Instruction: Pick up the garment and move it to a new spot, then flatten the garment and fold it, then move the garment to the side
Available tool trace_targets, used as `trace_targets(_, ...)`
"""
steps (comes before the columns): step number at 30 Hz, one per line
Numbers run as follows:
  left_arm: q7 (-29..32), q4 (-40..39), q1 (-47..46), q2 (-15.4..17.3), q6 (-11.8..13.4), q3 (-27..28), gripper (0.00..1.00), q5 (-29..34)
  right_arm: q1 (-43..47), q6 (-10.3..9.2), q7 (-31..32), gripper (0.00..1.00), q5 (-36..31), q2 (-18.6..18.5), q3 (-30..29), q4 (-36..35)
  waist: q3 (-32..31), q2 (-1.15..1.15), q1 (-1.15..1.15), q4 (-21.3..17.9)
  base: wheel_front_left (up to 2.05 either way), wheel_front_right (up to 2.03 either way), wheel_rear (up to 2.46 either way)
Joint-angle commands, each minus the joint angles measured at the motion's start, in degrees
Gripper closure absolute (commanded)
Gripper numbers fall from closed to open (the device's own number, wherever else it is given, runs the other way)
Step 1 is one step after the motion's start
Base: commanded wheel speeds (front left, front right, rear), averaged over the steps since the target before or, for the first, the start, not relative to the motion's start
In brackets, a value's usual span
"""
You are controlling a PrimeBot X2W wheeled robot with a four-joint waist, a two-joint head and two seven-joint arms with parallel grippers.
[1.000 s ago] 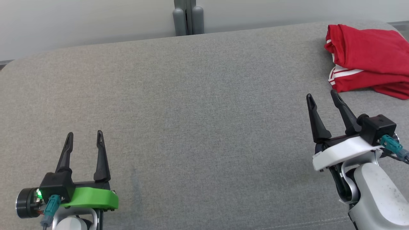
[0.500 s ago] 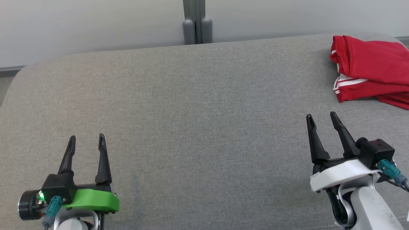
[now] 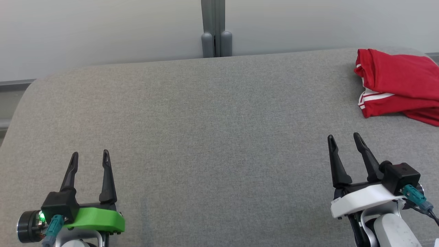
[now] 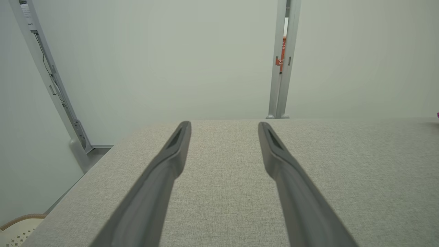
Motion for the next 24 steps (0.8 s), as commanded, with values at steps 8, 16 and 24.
trace_targets(8, 0.54, -0.77, 1.31, 0.63, 0.55, -0.18, 0.00, -1.02, 1.52, -0.11, -0.03, 0.00, -1.40, 0.84, -0.77, -0.87, -0.67, 0.00, 0.00, 0.39, 0.00, 0.00, 0.00)
trace_targets(16, 0.79, -1.18, 1.69, 0.73, 0.58, -0.26, 0.00, -1.50, 1.91, -0.11, 0.57, 0.00, -2.00, 1.19, -1.04, -1.55, -0.83, 0.00, 0.00, 0.39, 0.00, 0.00, 0.00)
trace_targets(24, 0.91, -1.45, 1.08, 0.06, 0.47, -0.26, 1.00, -2.23, 1.57, 0.01, 0.69, 1.00, -1.57, 1.39, -0.91, -0.81, -0.81, 0.00, 0.00, 0.38, 0.00, 0.00, 0.00)
